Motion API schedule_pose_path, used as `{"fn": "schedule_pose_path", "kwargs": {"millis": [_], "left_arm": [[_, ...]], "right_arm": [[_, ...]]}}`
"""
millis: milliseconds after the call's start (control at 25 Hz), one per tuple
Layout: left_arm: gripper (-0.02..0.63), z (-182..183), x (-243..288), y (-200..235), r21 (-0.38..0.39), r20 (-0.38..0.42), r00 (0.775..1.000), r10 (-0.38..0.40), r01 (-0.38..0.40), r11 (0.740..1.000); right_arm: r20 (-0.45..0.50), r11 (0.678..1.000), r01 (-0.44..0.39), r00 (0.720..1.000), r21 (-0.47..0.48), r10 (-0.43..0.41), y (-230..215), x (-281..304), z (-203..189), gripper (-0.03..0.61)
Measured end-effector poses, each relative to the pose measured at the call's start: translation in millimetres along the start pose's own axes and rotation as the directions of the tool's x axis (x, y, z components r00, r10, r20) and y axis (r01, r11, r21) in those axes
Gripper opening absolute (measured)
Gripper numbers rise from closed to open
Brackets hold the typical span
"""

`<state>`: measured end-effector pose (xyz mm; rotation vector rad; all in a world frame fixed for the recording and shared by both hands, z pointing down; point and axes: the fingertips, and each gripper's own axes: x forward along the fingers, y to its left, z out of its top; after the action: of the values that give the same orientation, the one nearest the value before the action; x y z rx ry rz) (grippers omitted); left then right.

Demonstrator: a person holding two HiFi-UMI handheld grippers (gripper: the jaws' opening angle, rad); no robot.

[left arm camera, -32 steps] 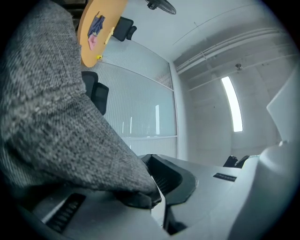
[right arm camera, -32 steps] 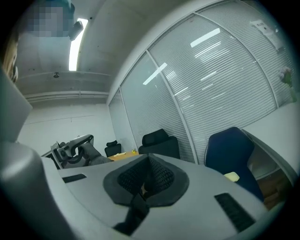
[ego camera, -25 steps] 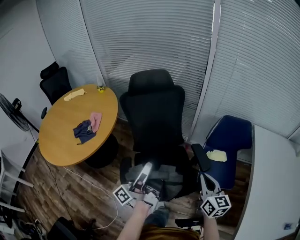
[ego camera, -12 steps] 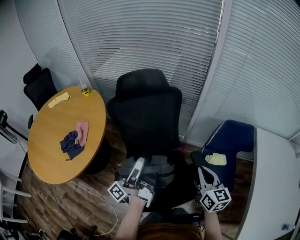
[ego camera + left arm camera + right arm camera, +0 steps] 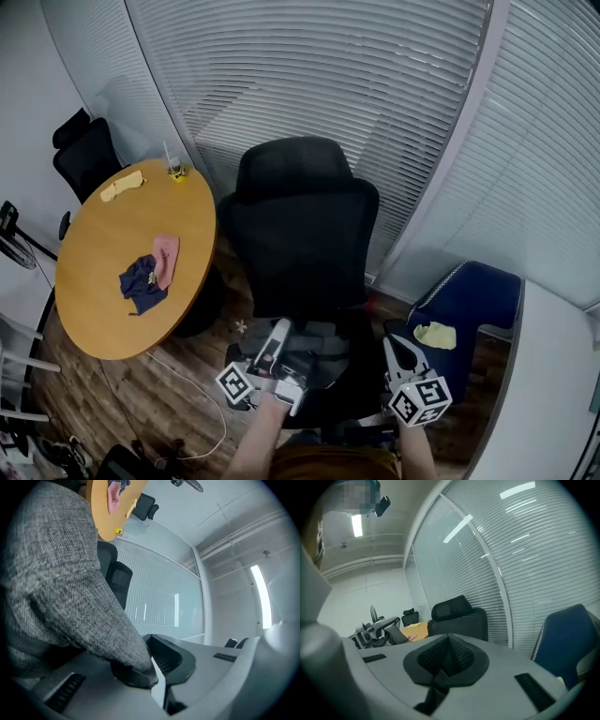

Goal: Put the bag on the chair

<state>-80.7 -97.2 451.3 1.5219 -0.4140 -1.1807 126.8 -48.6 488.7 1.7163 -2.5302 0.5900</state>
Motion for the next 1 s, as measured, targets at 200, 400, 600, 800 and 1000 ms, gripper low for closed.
{"fn": "schedule_pose_path", "kwargs": {"millis": [200,400,600,800,1000], "left_arm": [[0.021,0,-4,16,0.000,0.044,0.999,0.026,-0.026,1.000],[0.021,2,4,27,0.018,0.056,0.997,0.049,-0.051,0.999],[0.022,6,9,38,0.022,0.080,0.994,0.069,-0.071,0.997],[0.022,15,11,55,0.010,0.115,0.989,0.090,-0.091,0.996],[0.021,21,14,72,-0.002,0.147,0.982,0.120,-0.121,0.993]], "right_arm": [[-0.051,0.997,-0.080,0.996,0.007,0.080,0,30,-14,0.011],[-0.082,0.994,-0.101,0.991,0.028,0.103,-7,46,-17,0.011],[-0.085,0.992,-0.115,0.989,0.043,0.119,-20,59,-18,0.011],[-0.102,0.992,-0.118,0.987,0.049,0.122,-32,72,-19,0.011],[-0.125,0.991,-0.121,0.984,0.054,0.127,-42,79,-22,0.011]]}}
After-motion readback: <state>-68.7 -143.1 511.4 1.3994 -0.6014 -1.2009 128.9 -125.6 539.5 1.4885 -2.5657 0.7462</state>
